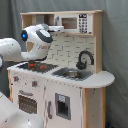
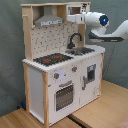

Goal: Play with the kitchen

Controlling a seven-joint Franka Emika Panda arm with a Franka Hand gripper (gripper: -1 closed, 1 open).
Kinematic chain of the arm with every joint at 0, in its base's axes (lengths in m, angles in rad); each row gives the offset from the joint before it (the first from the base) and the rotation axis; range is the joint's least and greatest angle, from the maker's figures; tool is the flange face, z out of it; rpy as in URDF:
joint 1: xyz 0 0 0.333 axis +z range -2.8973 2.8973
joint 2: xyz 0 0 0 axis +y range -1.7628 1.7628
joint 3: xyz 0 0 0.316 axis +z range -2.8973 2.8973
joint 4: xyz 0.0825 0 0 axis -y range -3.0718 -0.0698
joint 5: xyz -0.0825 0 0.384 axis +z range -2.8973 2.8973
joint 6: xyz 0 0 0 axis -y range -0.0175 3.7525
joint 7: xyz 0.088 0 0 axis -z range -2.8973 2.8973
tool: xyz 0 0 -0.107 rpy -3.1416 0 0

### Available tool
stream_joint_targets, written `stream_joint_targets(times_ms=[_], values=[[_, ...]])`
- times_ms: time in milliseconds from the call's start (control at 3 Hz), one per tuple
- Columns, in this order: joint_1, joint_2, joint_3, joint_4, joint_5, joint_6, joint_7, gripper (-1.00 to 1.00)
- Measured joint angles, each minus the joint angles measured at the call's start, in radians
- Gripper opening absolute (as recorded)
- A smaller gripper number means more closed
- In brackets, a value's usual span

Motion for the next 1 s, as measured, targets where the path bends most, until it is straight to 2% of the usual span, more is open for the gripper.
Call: stream_joint_targets(times_ms=[667,1000], values=[[0.000,0.017,0.011,0.013,0.000,-0.007,0.000,-1.00],[-0.001,0.018,0.012,0.014,0.000,-0.008,0.000,1.00]])
